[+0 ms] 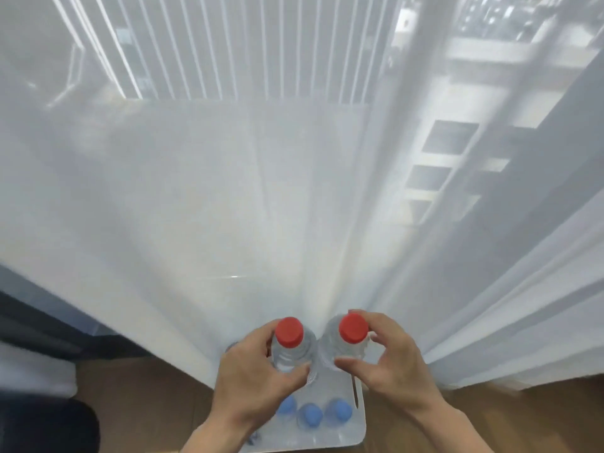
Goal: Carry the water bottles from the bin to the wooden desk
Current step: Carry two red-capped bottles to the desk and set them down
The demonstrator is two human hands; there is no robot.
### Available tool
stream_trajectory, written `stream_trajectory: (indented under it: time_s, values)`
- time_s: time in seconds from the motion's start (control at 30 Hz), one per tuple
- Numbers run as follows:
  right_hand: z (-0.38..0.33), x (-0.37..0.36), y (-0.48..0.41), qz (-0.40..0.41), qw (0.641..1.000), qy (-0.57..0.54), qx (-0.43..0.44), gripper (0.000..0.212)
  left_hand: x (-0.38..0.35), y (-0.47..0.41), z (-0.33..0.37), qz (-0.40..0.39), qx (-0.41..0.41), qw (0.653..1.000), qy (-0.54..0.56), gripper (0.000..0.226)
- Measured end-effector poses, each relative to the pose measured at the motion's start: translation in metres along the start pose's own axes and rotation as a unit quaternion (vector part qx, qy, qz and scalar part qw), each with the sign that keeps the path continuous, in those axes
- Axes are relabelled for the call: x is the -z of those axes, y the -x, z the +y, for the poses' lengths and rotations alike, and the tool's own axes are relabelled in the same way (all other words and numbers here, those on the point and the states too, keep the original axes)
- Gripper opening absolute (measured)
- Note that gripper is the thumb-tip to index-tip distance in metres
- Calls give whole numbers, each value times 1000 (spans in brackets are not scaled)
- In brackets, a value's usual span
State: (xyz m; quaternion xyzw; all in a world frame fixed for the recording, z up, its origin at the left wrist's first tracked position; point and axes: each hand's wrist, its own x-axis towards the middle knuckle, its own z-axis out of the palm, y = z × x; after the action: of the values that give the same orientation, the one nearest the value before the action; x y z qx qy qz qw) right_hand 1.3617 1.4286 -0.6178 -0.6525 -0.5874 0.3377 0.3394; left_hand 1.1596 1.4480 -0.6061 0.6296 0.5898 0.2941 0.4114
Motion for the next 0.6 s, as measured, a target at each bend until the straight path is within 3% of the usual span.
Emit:
stream_trajectory:
  time_s: [0.13, 0.27, 0.4, 0.5, 0.6]
  values:
    - [-176, 95, 37, -9, 997, -65, 34, 75, 111, 60, 144, 51, 6, 997, 51, 59]
    - [-342, 175, 78, -77, 973, -214, 30, 89, 233, 149, 289, 79, 20, 990, 112, 60]
    - [-471, 208, 104, -158, 935, -307, 80, 58, 321, 241, 393, 178, 6, 963, 200, 59]
    - [-556, 202, 133, -241, 905, -326, 131, 68, 366, 310, 441, 289, -22, 929, 233, 50]
    - [-621, 178, 182, -330, 871, -302, 205, 43, 395, 385, 455, 395, -13, 890, 229, 52]
